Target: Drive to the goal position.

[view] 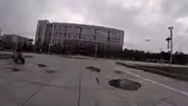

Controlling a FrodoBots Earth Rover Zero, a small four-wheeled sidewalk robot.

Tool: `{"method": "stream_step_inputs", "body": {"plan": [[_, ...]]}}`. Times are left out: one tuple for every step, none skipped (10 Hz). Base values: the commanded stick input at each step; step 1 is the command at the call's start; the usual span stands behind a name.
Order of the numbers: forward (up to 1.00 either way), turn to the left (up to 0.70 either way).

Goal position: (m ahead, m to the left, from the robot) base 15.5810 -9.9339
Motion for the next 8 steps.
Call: {"method": "stream_step_inputs", "body": {"plan": [[0.7, 0.0], [0.7, 0.0], [0.7, 0.0], [0.7, 0.0], [0.7, 0.0], [0.7, 0.0], [0.7, 0.0], [0.7, 0.0]]}}
